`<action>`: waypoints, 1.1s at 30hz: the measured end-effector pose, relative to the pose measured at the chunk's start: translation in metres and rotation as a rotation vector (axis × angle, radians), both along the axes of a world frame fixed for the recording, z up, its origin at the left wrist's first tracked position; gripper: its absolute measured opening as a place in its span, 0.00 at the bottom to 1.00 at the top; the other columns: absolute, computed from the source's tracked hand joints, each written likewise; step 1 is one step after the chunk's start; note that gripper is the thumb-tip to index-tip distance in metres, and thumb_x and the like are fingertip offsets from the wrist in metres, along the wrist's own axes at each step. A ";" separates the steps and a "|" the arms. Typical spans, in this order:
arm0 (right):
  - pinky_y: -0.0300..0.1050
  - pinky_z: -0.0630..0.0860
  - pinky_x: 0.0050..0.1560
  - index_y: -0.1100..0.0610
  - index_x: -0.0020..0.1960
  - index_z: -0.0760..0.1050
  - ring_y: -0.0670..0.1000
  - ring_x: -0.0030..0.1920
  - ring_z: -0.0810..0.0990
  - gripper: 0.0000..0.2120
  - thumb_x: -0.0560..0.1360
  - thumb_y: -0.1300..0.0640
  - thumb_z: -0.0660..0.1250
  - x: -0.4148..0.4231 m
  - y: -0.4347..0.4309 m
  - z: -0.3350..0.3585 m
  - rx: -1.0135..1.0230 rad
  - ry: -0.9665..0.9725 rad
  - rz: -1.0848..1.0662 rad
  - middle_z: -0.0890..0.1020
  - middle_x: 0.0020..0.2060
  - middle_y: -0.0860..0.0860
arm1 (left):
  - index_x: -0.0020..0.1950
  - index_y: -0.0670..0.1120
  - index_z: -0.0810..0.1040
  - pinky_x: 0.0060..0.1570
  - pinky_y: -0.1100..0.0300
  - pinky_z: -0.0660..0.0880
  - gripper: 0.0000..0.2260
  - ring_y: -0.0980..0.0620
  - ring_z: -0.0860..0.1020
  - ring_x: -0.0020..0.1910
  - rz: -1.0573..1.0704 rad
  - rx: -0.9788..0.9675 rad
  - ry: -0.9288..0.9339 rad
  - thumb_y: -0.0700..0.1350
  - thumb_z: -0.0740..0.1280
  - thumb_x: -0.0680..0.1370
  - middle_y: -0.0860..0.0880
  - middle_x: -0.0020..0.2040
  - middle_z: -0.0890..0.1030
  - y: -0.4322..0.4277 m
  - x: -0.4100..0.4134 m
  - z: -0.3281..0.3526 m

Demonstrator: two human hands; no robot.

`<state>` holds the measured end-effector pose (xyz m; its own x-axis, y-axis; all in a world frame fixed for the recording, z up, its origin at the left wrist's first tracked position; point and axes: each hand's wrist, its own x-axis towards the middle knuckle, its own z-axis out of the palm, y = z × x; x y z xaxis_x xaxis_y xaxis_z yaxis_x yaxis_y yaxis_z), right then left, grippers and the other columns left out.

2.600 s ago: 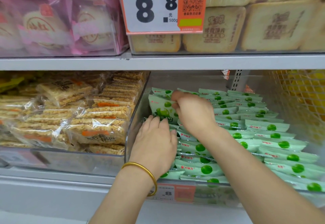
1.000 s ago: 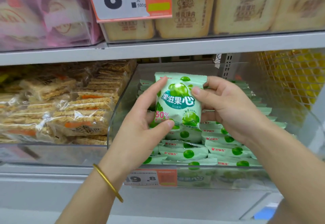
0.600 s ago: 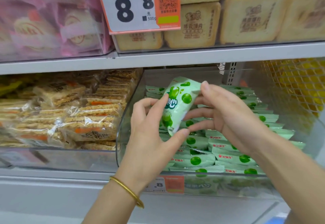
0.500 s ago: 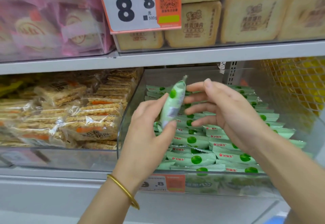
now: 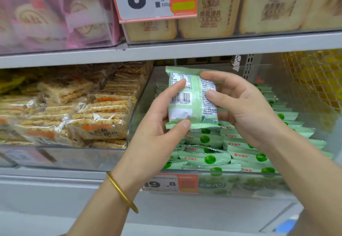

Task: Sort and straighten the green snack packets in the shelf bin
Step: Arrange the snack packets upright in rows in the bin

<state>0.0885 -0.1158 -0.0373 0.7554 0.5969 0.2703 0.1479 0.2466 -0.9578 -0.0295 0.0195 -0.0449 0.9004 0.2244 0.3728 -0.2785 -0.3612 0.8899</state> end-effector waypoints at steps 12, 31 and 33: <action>0.45 0.81 0.38 0.50 0.55 0.77 0.49 0.41 0.82 0.14 0.74 0.65 0.66 0.000 0.000 -0.001 0.006 -0.007 -0.006 0.82 0.47 0.52 | 0.70 0.62 0.64 0.69 0.63 0.61 0.29 0.73 0.60 0.68 0.044 0.088 0.013 0.34 0.64 0.77 0.70 0.68 0.65 -0.002 0.002 0.001; 0.25 0.70 0.55 0.39 0.61 0.71 0.31 0.54 0.74 0.26 0.71 0.63 0.70 0.004 0.003 0.001 -0.292 -0.264 -0.218 0.74 0.58 0.45 | 0.63 0.55 0.74 0.57 0.66 0.71 0.15 0.60 0.73 0.58 0.347 0.375 -0.007 0.45 0.66 0.77 0.63 0.57 0.76 0.010 0.012 0.000; 0.23 0.67 0.55 0.42 0.60 0.73 0.28 0.53 0.72 0.23 0.69 0.59 0.74 0.007 0.005 0.001 -0.299 -0.285 -0.192 0.76 0.55 0.37 | 0.64 0.54 0.73 0.55 0.68 0.72 0.15 0.64 0.74 0.57 0.271 0.262 0.015 0.46 0.66 0.77 0.63 0.58 0.76 0.010 0.015 0.002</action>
<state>0.0956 -0.1105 -0.0364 0.7808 0.5366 0.3200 0.4315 -0.0927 -0.8973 -0.0147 0.0295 -0.0426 0.8273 0.3534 0.4366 -0.1296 -0.6362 0.7606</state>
